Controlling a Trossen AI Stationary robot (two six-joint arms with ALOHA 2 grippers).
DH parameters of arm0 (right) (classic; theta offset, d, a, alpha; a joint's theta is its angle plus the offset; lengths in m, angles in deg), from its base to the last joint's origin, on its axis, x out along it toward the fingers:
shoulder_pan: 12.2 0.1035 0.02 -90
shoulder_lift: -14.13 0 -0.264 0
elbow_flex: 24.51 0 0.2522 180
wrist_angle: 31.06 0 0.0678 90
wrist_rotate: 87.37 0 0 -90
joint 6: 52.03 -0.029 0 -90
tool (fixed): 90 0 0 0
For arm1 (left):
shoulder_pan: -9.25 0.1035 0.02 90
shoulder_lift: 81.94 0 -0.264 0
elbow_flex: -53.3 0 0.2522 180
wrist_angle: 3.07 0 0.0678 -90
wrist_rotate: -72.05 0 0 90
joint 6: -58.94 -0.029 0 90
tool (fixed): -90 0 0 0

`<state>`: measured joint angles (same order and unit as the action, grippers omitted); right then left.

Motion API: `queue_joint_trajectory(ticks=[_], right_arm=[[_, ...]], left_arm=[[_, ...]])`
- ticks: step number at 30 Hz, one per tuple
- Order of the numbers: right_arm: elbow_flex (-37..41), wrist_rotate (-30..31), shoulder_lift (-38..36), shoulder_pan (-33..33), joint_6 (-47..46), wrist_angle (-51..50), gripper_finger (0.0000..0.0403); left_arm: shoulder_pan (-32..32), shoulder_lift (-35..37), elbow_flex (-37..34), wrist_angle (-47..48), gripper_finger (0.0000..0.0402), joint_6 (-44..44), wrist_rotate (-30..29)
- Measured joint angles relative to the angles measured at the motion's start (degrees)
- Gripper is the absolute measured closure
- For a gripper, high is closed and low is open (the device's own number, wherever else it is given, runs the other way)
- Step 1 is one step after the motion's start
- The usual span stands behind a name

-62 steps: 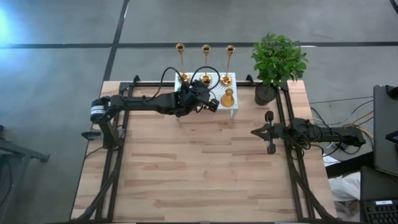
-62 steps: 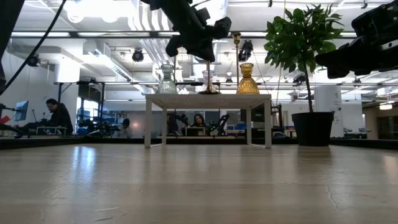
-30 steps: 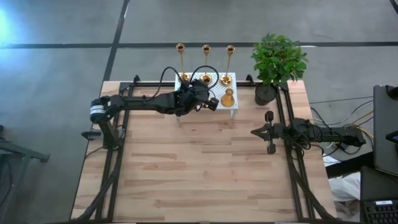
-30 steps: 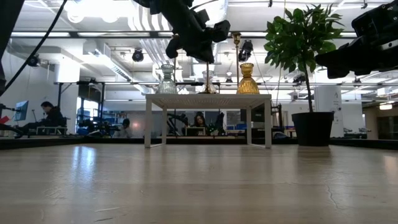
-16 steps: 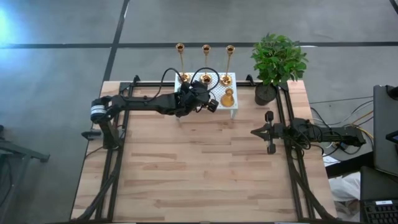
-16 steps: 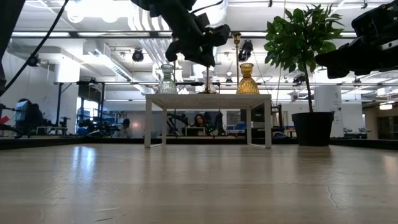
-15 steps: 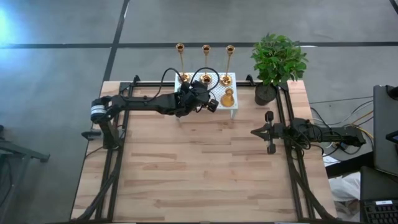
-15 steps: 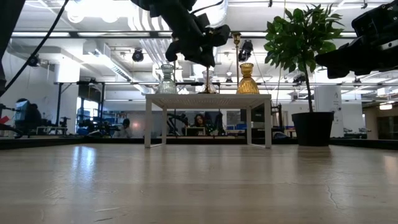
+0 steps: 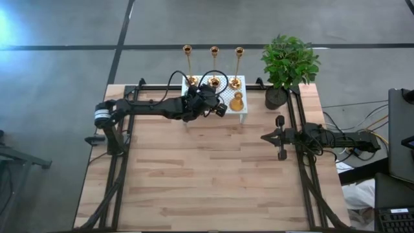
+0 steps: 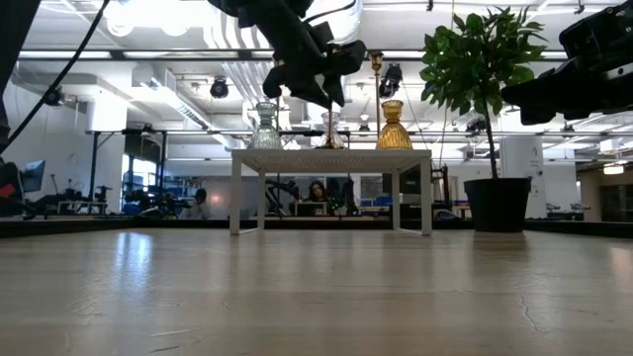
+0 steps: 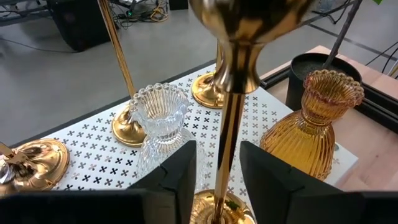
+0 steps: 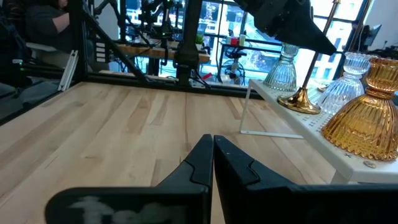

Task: Pick & Place candle stick holders
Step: Return to Home Position

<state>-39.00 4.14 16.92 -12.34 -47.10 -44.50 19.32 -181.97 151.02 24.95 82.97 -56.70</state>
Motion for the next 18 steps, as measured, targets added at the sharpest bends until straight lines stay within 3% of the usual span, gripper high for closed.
queue_joint_trajectory(ticks=[9, 18], right_arm=[[0.0, 0.0, 0.0, 0.0, 0.0, 0.0, 0.0394], [0.0, 0.0, 0.0, 0.0, 0.0, 0.0, 0.0394]], left_arm=[[0.0, 0.1, 0.0, 0.1, 0.0234, -0.6, -0.1], [0.0, 1.9, 0.1, 3.0, 0.0225, -1.2, 0.1]])
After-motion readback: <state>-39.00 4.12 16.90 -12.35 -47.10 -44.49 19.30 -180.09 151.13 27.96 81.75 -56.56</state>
